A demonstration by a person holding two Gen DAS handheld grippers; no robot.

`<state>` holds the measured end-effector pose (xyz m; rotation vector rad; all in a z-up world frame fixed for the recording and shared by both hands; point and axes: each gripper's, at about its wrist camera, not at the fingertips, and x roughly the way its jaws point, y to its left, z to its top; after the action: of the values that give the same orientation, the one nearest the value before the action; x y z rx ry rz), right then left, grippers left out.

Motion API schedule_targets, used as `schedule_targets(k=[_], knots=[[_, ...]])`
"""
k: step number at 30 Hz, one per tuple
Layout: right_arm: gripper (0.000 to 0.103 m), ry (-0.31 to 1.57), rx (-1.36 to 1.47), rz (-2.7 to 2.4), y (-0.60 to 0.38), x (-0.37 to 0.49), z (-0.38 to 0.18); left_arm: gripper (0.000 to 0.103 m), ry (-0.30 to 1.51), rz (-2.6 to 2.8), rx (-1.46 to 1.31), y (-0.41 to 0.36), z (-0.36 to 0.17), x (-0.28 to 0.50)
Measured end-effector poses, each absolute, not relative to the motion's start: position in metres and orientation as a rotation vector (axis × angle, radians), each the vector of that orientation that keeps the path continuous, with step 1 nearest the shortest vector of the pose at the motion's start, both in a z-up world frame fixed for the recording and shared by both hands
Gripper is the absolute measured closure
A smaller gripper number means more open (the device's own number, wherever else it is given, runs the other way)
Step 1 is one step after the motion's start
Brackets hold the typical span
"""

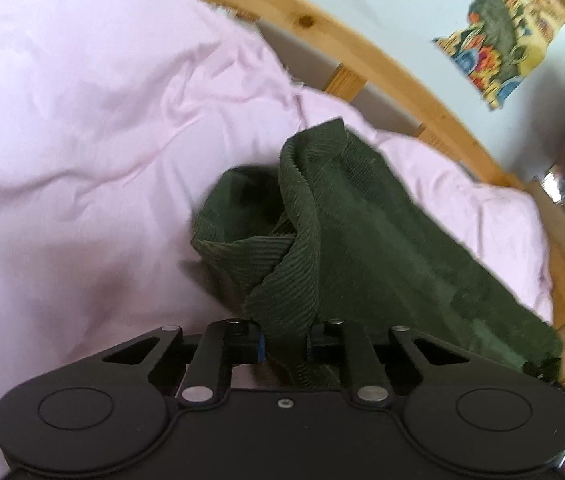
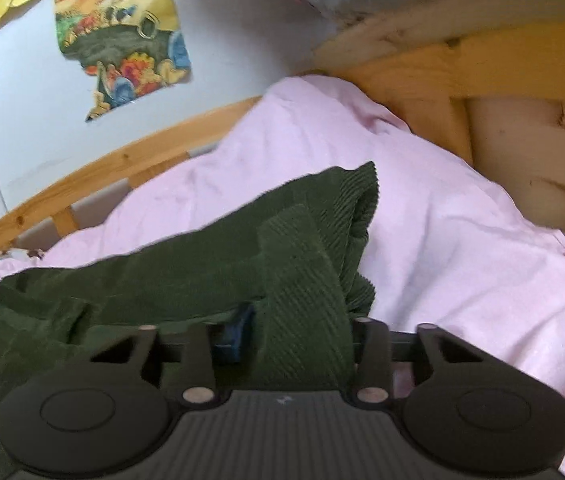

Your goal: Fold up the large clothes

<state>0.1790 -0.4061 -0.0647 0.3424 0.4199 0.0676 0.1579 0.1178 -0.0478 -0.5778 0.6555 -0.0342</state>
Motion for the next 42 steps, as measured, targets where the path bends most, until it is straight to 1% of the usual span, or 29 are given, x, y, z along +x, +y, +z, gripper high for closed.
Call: schedule_targets(k=[3,6,7,9,11,12,13,14,16,18,20,24,26,29,32,34,37,41,42], knots=[[0.068,0.438,0.401,0.135,-0.397,0.162,-0.054,0.088,0.591,-0.058,-0.594,0.125,-0.029,0.149],[0.068,0.48,0.366,0.191,-0.375,0.154,-0.048,0.089,0.502,-0.037,-0.603,0.137,-0.006,0.134],[0.068,0.495,0.357,0.199,-0.368,0.154,-0.049,0.089,0.481,-0.028,-0.609,0.142,0.0,0.129],[0.063,0.522,0.351,0.184,-0.358,0.155,-0.054,0.09,0.457,0.001,-0.601,0.154,0.006,0.12],[0.051,0.533,0.341,0.143,-0.354,0.156,-0.058,0.09,0.481,0.036,-0.587,0.165,0.0,0.115],[0.047,0.534,0.34,0.118,-0.353,0.155,-0.057,0.089,0.51,0.05,-0.595,0.17,-0.007,0.115],[0.036,0.527,0.32,0.084,-0.35,0.152,-0.055,0.089,0.538,0.061,-0.616,0.175,-0.017,0.115],[0.022,0.518,0.285,0.06,-0.345,0.149,-0.052,0.089,0.551,0.073,-0.628,0.178,-0.026,0.114],[0.008,0.479,0.172,0.008,-0.331,0.138,-0.043,0.089,0.559,0.088,-0.634,0.18,-0.036,0.115],[0.007,0.408,0.038,-0.074,-0.307,0.125,-0.032,0.089,0.556,0.083,-0.637,0.181,-0.036,0.116],[0.0,0.321,-0.06,-0.135,-0.281,0.11,-0.025,0.089,0.548,0.07,-0.62,0.179,-0.034,0.118],[0.0,0.22,-0.171,-0.008,-0.22,0.095,-0.017,0.088,0.528,0.045,-0.564,0.17,-0.026,0.118],[0.0,0.216,-0.198,0.081,-0.195,0.095,-0.021,0.088,0.524,0.04,-0.548,0.166,-0.019,0.117],[0.0,0.265,-0.164,0.208,-0.169,0.109,-0.037,0.088,0.508,0.023,-0.521,0.157,-0.008,0.117],[0.002,0.338,-0.19,0.278,-0.153,0.128,-0.06,0.089,0.477,-0.015,-0.477,0.144,0.005,0.115],[0.006,0.403,-0.118,0.322,-0.156,0.136,-0.073,0.089,0.455,-0.064,-0.422,0.131,0.017,0.114],[0.008,0.443,0.007,0.378,-0.177,0.144,-0.075,0.089,0.432,-0.169,-0.301,0.103,0.04,0.117],[0.031,0.454,0.247,0.408,-0.225,0.149,-0.056,0.089,0.425,-0.321,-0.132,0.054,0.066,0.123],[0.035,0.444,0.329,0.431,-0.242,0.149,-0.05,0.089,0.414,-0.358,-0.084,0.04,0.073,0.123]])
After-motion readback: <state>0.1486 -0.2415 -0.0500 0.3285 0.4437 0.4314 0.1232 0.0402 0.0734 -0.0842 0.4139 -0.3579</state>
